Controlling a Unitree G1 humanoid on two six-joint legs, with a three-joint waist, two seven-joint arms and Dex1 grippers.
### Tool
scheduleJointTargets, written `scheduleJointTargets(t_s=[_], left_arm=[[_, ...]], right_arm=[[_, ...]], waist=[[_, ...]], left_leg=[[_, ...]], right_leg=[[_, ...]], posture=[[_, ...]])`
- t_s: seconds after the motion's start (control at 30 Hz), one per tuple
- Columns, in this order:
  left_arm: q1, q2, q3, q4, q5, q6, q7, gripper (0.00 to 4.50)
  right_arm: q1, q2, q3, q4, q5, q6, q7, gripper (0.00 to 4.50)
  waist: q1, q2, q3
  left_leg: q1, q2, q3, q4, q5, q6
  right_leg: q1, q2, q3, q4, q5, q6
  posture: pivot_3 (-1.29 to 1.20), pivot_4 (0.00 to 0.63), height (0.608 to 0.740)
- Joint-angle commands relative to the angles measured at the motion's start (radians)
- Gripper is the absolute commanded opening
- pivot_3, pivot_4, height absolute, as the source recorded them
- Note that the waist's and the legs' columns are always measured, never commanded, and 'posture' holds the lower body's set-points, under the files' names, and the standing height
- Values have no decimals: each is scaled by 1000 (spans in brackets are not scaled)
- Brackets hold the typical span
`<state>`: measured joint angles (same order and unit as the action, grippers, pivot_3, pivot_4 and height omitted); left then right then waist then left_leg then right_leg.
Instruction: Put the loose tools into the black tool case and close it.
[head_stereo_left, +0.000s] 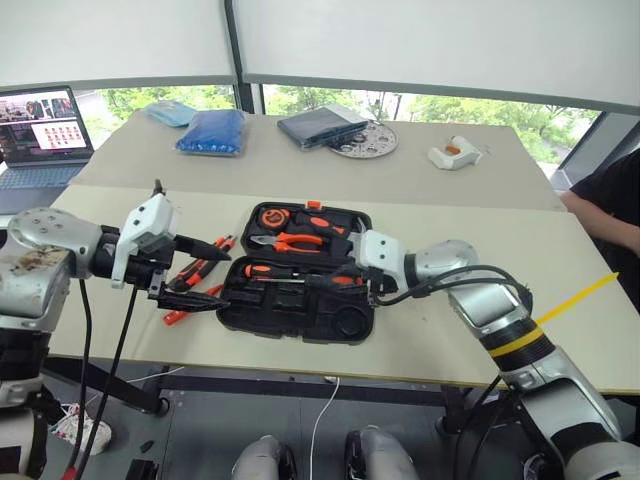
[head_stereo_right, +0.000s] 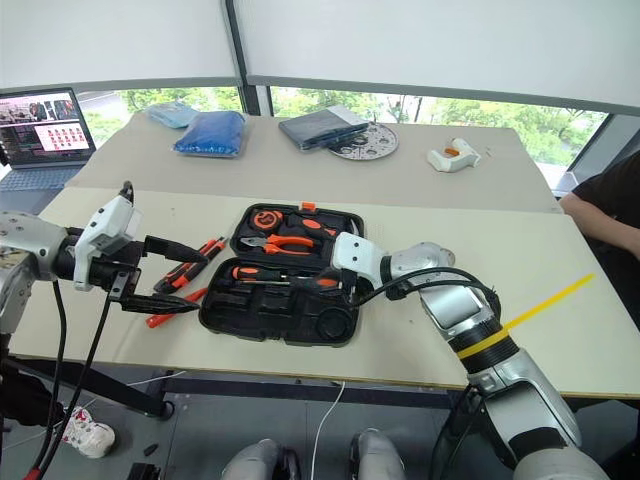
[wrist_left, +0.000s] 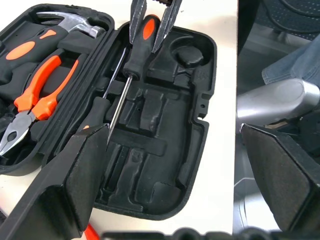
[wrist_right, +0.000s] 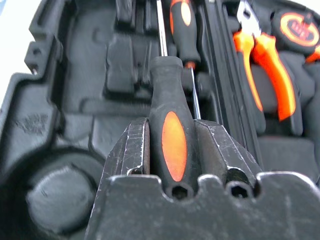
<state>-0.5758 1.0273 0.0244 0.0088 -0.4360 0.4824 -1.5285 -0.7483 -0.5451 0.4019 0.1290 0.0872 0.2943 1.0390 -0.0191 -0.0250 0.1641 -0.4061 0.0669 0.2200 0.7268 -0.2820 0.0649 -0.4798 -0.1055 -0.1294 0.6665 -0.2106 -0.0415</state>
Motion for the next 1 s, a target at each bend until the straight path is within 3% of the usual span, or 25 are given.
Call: scheduleJointTargets(t_s=[0.03,0.13,0.17,0.2,0.37,0.43,0.5,0.63,0.93,1.0], left_arm=[[-2,15,32,-34,-16,-9,13,4500],[-4,13,29,-31,-14,-13,18,4500],[-7,11,27,-27,-12,-15,19,4500],[-11,10,25,-25,-11,-16,20,4500],[-29,1,12,-8,-1,-26,24,4500],[-35,-3,6,0,3,-31,24,4500],[-40,-6,2,6,4,-36,24,4500],[-43,-11,-4,10,7,-44,23,4500],[-38,-21,-7,17,14,-57,34,4500],[-35,-25,-6,17,16,-58,41,4500]], right_arm=[[-24,7,-28,-15,-8,4,7,1013],[-14,-5,-29,-27,-8,21,29,1013],[-9,-8,-34,-34,-3,32,32,2015],[-4,-11,-40,-42,2,42,35,2212],[7,-10,-69,-92,29,97,39,4015],[-3,15,-89,-107,49,130,20,4453],[-14,46,-109,-110,68,162,-2,4453],[-25,95,-127,-109,90,203,-23,3389],[-22,163,-51,-32,23,193,-62,279],[-19,178,-13,17,-18,179,-83,37]], waist=[[-2,0,0],[-3,0,0],[-3,0,0],[-3,0,0],[-2,0,0],[-3,0,0],[-5,0,0],[-6,0,0],[-6,0,0],[-8,0,0]], left_leg=[[0,0,0,0,0,0],[0,0,0,0,0,0],[0,0,0,0,0,0],[0,0,0,0,0,0],[0,0,0,0,0,0],[0,0,0,0,0,0],[1,1,0,0,0,0],[1,0,0,0,0,0],[1,0,1,0,0,0],[1,0,1,0,0,0]], right_leg=[[0,0,0,0,0,0],[0,0,0,1,0,0],[0,0,0,1,0,0],[0,0,0,1,0,0],[0,0,0,1,0,0],[0,0,0,1,0,0],[0,1,0,1,0,0],[-1,1,0,2,0,0],[-1,1,-1,2,0,-1],[-1,1,-1,2,0,-1]], posture=[[0,150,718],[0,150,718],[0,150,718],[0,150,718],[0,150,718],[0,150,718],[0,150,718],[0,150,718],[0,150,718],[0,150,718]])
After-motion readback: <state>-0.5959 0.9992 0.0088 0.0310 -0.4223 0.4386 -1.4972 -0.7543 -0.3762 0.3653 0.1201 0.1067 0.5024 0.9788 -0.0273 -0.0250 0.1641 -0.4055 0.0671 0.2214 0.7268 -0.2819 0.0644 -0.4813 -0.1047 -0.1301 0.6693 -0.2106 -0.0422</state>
